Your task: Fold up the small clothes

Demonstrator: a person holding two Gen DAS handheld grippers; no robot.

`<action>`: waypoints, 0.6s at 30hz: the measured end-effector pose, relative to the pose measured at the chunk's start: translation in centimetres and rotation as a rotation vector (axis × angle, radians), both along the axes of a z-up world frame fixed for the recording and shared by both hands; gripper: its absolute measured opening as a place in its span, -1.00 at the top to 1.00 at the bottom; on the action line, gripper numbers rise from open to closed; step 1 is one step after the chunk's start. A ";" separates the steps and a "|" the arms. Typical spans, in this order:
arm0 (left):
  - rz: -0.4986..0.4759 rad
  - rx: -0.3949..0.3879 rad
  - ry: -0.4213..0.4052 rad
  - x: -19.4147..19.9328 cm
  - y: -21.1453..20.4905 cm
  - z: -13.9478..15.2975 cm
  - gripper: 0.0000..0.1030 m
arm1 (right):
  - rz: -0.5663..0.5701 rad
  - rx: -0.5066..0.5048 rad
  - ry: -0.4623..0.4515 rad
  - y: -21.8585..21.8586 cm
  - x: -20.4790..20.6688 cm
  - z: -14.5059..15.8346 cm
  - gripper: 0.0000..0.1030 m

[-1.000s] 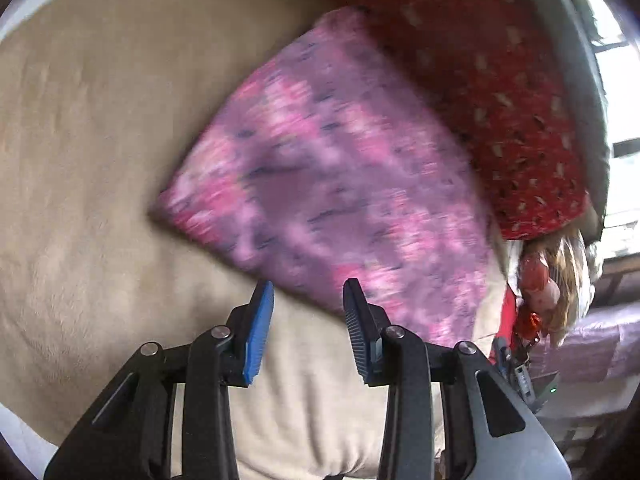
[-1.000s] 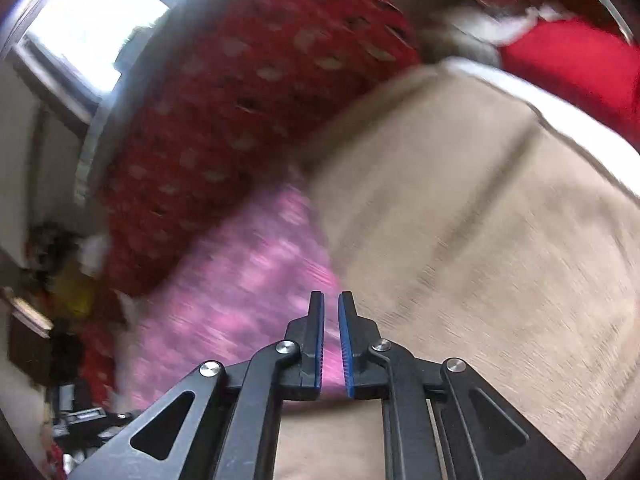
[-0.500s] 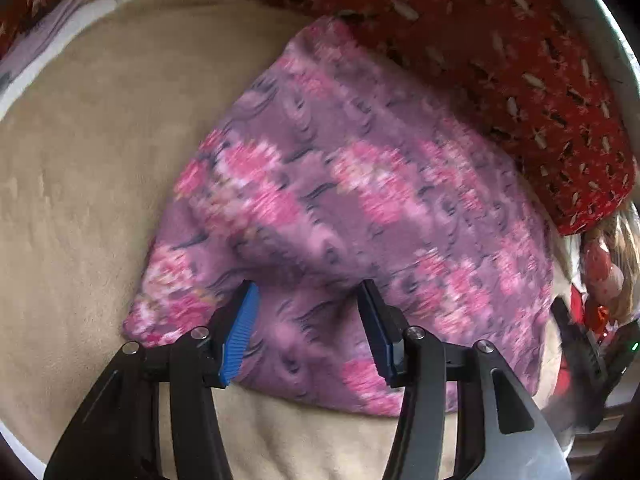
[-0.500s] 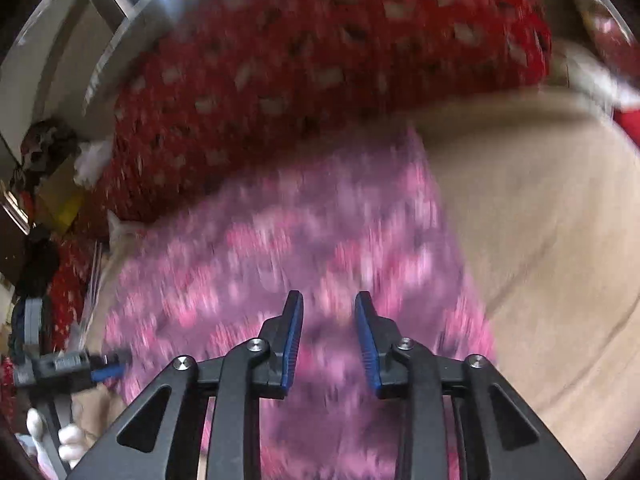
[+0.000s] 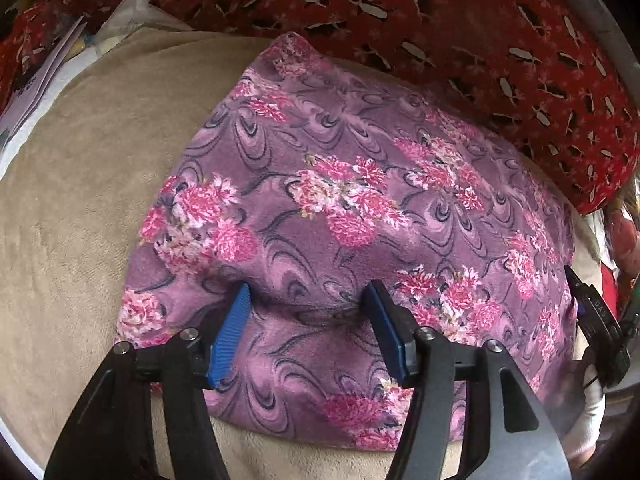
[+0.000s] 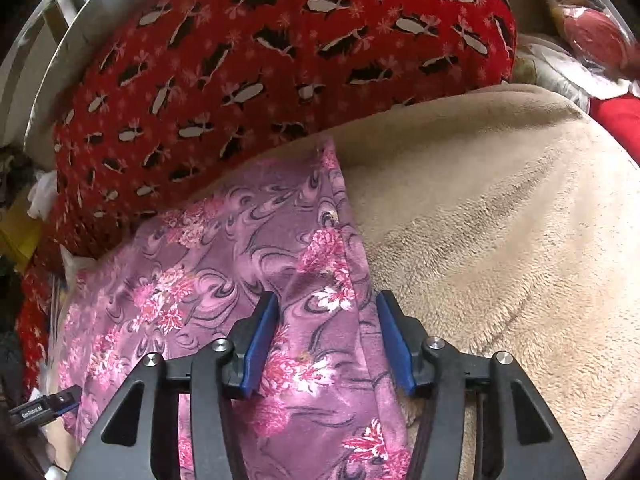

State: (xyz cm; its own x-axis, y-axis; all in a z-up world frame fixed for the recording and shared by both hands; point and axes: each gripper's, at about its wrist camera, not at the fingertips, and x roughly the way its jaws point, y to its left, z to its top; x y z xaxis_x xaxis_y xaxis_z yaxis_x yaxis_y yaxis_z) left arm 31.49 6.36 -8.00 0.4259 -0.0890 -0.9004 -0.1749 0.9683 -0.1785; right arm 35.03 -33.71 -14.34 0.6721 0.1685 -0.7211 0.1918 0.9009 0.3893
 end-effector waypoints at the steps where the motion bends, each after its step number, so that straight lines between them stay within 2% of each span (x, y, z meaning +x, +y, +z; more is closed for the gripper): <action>1: -0.003 0.002 0.001 0.0 0.0 0.0 -0.15 | 0.002 -0.010 0.008 0.1 0.0 0.1 -0.02; 5: 0.001 -0.039 0.008 0.0 0.8 0.6 -0.14 | -0.005 -0.075 0.044 1.0 0.8 1.6 -0.01; 7: 0.028 -0.084 -0.040 0.7 1.9 2.3 -0.14 | 0.005 -0.109 -0.027 1.8 0.6 3.6 -0.05; 9: 0.053 -0.058 -0.082 2.0 2.7 3.8 -0.14 | 0.060 -0.104 -0.084 3.2 0.5 4.9 -0.05; 11: 0.054 -0.053 -0.074 3.5 3.0 4.1 -0.15 | 0.129 -0.089 -0.109 5.1 0.7 5.5 -0.05; 13: 0.067 -0.020 -0.046 5.0 3.2 3.4 -0.15 | 0.188 -0.074 -0.096 6.7 1.2 4.8 -0.08; 14: 0.068 0.013 -0.013 5.8 3.2 2.4 -0.15 | 0.220 -0.067 -0.065 7.4 1.7 4.0 -0.18; 15: 0.067 0.050 0.025 6.3 3.3 1.4 -0.15 | 0.250 -0.099 0.000 8.4 2.4 2.5 -0.31; 16: 0.058 0.075 0.056 6.5 3.4 0.5 -0.19 | 0.259 -0.153 -0.005 9.0 2.3 2.3 -0.31; 18: 0.032 0.058 0.047 6.6 3.8 0.3 -0.20 | 0.291 -0.200 -0.020 9.6 2.3 2.9 -0.37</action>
